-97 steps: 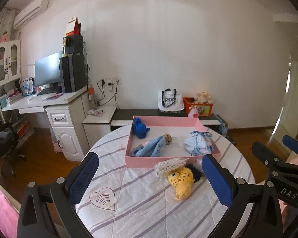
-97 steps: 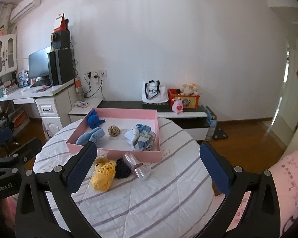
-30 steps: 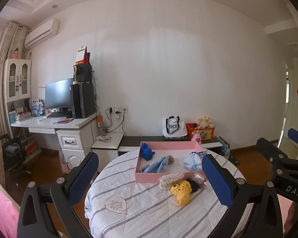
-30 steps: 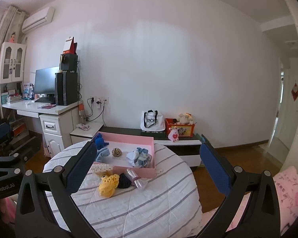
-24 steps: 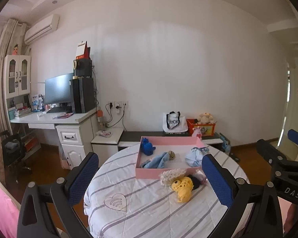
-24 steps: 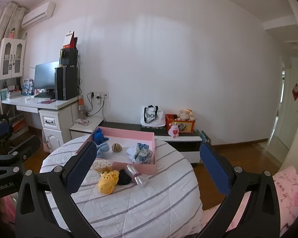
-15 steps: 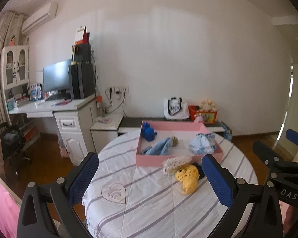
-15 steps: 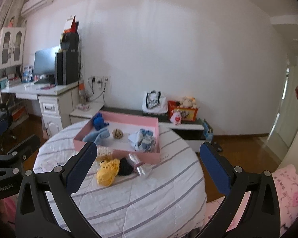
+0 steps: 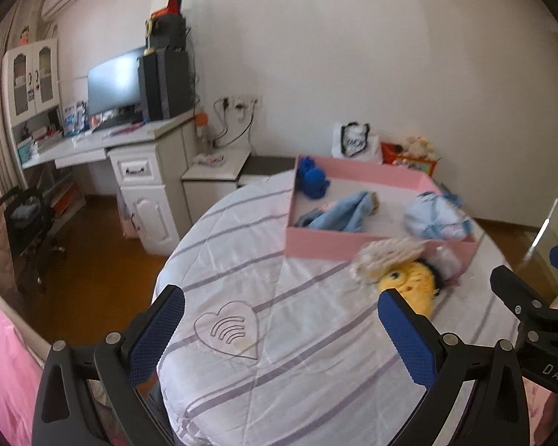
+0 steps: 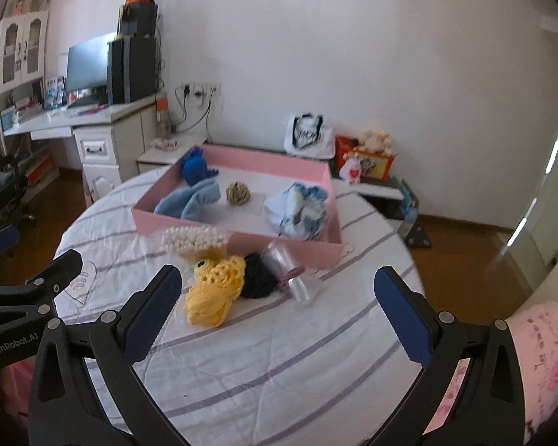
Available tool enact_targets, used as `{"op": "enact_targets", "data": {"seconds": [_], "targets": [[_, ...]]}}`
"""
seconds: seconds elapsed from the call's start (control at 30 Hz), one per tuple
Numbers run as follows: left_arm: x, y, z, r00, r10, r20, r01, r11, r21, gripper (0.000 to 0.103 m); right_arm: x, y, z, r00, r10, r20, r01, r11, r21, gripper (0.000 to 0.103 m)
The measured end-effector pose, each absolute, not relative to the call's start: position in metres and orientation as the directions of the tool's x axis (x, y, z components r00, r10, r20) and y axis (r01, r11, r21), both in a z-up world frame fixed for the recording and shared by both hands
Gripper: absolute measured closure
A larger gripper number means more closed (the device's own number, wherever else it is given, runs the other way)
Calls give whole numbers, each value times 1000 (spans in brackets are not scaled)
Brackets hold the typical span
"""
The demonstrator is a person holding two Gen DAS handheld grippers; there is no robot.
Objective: Organize soft objects
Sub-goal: 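Lower right gripper onto the yellow crocheted toy and close it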
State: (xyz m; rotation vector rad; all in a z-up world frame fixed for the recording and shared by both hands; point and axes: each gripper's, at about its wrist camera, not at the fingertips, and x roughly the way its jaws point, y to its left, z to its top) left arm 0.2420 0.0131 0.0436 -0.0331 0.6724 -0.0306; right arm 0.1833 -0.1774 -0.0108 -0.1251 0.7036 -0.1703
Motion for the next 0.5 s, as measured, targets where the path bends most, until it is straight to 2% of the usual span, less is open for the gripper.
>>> {"op": "enact_targets", "data": {"seconds": [0.3,0.5], "targets": [[281,31,15,728,4,-685,-29,999,-25,0,230,-167,-59,645,-143,-751,73,989,-126,0],[300,42,-5,708,9,-707,-35,999,-23,0,250,-160,-80,598,-127,-792,57,992,-115,0]]}}
